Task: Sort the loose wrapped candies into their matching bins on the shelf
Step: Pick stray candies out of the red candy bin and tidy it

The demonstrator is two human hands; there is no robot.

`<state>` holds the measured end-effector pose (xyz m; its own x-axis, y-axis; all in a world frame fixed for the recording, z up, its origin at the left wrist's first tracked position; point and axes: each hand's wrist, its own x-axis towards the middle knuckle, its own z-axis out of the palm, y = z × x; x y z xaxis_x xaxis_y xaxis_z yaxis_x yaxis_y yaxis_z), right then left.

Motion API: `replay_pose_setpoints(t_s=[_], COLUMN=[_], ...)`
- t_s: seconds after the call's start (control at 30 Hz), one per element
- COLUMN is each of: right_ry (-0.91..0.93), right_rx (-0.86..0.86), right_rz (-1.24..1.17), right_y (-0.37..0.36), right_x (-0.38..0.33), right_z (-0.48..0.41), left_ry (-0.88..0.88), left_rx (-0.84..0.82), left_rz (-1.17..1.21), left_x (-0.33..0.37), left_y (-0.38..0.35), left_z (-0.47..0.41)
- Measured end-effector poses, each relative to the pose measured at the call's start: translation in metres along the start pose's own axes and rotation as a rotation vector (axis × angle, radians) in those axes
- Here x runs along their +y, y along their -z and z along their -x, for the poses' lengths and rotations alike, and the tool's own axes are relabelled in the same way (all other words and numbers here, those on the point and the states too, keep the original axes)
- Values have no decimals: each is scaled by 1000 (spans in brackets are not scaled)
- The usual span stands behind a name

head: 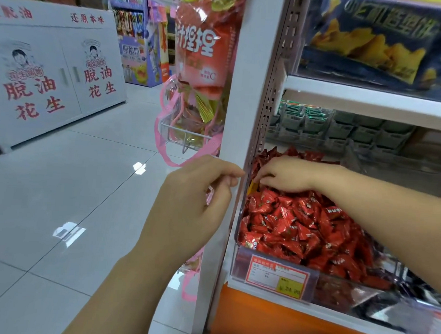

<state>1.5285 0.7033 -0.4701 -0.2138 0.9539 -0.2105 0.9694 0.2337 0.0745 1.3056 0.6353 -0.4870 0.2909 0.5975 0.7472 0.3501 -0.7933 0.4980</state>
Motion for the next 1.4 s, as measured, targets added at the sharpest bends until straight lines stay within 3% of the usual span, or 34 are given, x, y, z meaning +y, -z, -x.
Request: replay_pose_setpoints(t_s=[0.2, 0.4, 0.7, 1.0, 1.13, 1.4], right_ry=[-157, -170, -134, -107, -145, -246], right_rx=[0, -92, -27, 63, 177, 640], right_rz=[154, 31, -216, -140, -259, -481], right_y=[-2, -3, 2, 0, 7, 7], right_x=[18, 13, 12, 6, 13, 14], right_z=[-1, -3, -4, 2, 16, 80], left_ry=[-4, -3, 0, -6, -11, -21], left_rx=[-16, -6, -13, -12, -8, 2], left_rz=[22, 34, 26, 27, 30, 34], left_x=[-2, -1, 0, 0, 0, 4], left_y=[1, 0, 0, 0, 0, -6], left_z=[-1, -1, -2, -1, -2, 0])
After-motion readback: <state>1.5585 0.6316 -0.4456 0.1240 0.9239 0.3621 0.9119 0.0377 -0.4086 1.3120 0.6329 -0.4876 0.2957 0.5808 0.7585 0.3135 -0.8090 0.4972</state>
